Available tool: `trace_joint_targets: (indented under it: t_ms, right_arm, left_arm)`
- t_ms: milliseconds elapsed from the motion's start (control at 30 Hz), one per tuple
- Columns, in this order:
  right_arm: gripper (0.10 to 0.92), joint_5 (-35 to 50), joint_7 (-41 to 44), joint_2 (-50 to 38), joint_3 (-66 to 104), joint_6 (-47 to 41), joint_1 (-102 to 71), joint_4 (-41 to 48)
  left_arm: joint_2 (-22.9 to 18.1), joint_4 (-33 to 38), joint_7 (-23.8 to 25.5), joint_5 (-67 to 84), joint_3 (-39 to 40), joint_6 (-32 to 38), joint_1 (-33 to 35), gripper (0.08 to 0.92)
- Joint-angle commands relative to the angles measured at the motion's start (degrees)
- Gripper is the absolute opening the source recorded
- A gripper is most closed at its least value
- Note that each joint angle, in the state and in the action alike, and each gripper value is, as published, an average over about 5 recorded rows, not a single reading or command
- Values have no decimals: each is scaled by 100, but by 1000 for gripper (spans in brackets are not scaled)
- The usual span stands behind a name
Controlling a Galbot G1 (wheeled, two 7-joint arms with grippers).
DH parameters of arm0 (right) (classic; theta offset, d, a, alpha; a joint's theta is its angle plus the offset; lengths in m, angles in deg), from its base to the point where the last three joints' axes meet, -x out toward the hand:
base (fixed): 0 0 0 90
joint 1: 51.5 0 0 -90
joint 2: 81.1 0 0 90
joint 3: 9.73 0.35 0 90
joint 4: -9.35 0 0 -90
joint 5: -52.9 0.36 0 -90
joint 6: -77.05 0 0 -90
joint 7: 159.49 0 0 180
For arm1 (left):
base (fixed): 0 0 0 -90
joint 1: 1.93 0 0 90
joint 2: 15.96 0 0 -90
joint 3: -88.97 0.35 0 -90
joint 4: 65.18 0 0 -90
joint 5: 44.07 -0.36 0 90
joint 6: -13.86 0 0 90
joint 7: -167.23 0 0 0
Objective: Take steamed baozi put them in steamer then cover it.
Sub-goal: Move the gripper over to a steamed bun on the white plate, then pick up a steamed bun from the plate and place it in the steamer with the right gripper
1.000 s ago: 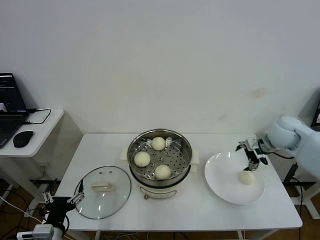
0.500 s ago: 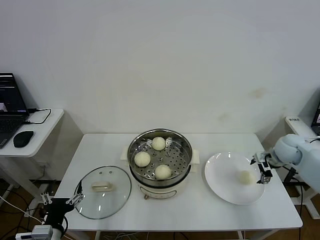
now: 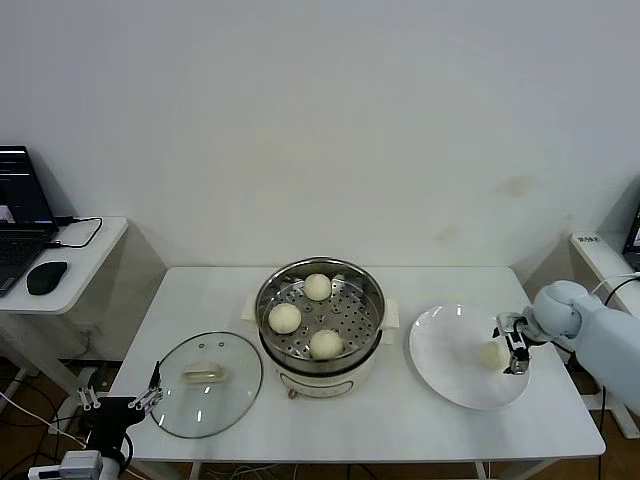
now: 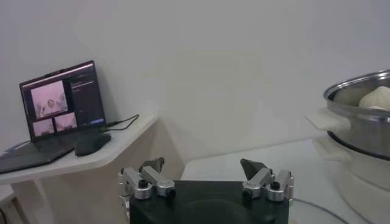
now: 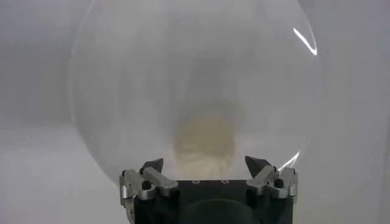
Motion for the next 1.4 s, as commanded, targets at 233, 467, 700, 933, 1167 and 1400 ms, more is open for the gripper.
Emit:
trace_joint_targets:
  t_ms: [233, 467, 700, 933, 1167, 1400]
  right_arm:
    - [647, -139, -74, 300, 129, -15, -142, 297]
    - [587, -9, -13, 197, 80, -59, 9, 121]
    - [577, 595, 222, -272, -637, -333, 1065, -461]
    - [577, 1594, 274, -570, -1707, -858, 2866, -1341]
    - [587, 2816, -47, -188, -3413, -1620, 5179, -2208]
    - [594, 4090, -727, 898, -3916, -2504, 5821, -2504]
  left_arm:
    - [-16, 13, -5, 3, -14, 8, 25, 823]
    - [-24, 64, -7, 6, -34, 9, 52, 823]
    - [-9, 97, -5, 6, -27, 6, 38, 823]
    - [-8, 129, -3, 1, 28, 3, 15, 823]
    - [-7, 128, -5, -2, 108, 8, -32, 823]
    - [-11, 142, -7, 3, 142, 16, -50, 823]
